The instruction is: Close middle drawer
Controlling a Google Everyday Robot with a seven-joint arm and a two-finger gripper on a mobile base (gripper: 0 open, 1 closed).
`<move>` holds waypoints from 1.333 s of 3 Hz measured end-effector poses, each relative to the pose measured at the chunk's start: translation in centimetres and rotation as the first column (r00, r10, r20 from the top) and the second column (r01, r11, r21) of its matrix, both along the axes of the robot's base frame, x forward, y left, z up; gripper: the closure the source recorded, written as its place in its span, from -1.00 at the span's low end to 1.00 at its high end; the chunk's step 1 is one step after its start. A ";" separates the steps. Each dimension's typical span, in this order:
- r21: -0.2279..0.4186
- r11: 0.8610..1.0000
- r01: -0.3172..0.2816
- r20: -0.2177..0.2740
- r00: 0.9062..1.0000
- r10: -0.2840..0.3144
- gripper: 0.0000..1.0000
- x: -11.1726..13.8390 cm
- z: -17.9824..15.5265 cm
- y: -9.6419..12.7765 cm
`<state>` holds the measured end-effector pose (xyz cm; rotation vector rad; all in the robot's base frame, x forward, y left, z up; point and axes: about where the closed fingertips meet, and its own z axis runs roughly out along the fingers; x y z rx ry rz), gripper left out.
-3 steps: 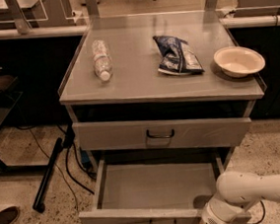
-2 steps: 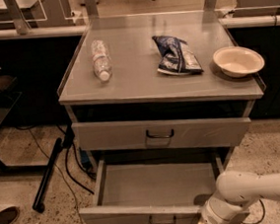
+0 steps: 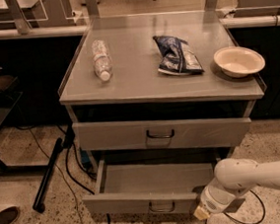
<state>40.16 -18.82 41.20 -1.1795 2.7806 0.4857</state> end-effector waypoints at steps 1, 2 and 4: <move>0.002 1.000 0.001 -0.002 1.000 -0.001 1.00 -0.1 0.0 0.0; 0.021 0.998 0.067 0.070 0.995 -0.068 1.00 2.9 0.6 0.1; 0.031 0.993 0.111 0.133 0.985 -0.114 1.00 7.3 -0.1 0.7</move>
Offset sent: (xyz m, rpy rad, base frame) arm 0.0748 -0.0013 0.0238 0.0426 -0.1809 -0.1626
